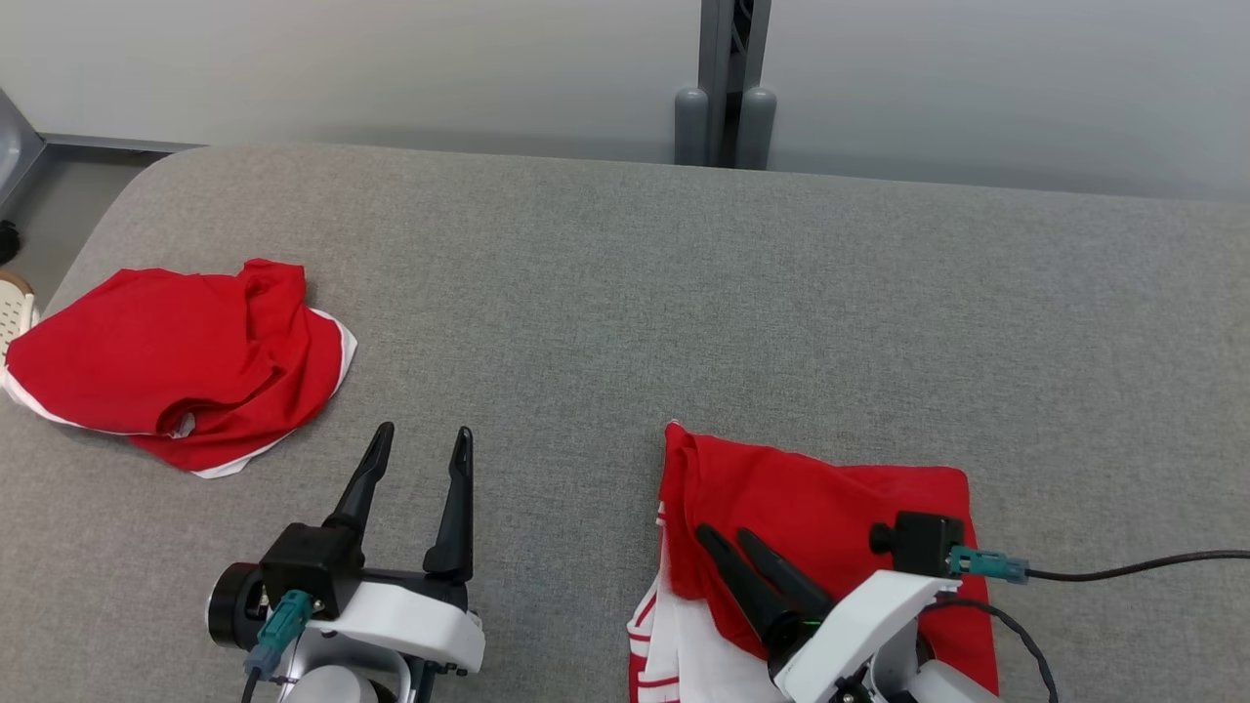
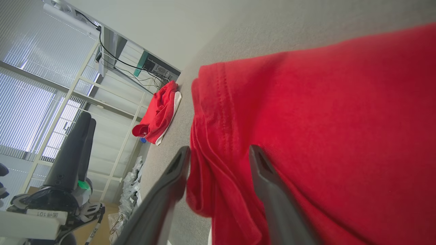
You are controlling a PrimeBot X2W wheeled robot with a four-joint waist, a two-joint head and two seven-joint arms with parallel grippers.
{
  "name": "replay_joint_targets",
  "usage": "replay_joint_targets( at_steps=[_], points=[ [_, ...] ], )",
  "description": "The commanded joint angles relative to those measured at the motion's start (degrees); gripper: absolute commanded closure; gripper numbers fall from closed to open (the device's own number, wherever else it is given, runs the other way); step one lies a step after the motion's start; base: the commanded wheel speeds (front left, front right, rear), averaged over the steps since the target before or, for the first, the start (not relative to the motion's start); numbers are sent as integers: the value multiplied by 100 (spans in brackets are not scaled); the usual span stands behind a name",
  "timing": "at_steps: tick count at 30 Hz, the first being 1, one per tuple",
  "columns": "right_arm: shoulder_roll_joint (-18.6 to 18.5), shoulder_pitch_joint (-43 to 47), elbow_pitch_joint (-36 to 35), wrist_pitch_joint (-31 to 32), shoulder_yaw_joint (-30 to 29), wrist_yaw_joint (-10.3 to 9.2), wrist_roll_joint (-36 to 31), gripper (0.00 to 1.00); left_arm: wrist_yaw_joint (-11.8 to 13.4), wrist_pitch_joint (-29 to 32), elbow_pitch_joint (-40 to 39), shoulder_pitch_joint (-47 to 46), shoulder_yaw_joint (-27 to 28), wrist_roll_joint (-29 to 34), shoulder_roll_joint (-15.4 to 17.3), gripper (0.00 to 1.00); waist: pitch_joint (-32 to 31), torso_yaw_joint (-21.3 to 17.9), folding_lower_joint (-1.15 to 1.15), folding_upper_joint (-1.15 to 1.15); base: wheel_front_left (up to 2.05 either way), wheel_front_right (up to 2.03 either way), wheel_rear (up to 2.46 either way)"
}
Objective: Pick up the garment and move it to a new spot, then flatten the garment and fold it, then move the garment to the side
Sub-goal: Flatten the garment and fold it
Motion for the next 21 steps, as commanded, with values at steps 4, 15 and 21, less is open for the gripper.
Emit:
replay_joint_targets(
  at_steps=[4, 15, 21],
  points=[
    [89, -168, -89, 32, 122, 5, -47, 0, 65, -22, -27, -142, -11, -52, 19, 0, 42, 3, 0, 0, 0, 0, 0],
    [-26, -182, -722, 66, 82, 5, -139, 0, 143, -22, -9, -65, -29, -186, 19, 0, -147, -20, 0, 0, 0, 0, 0],
    [-488, -319, -983, -207, -486, 5, -575, 0, 157, -22, -34, -5, -1, -187, 21, 0, -273, -143, 0, 0, 0, 0, 0]
  ],
)
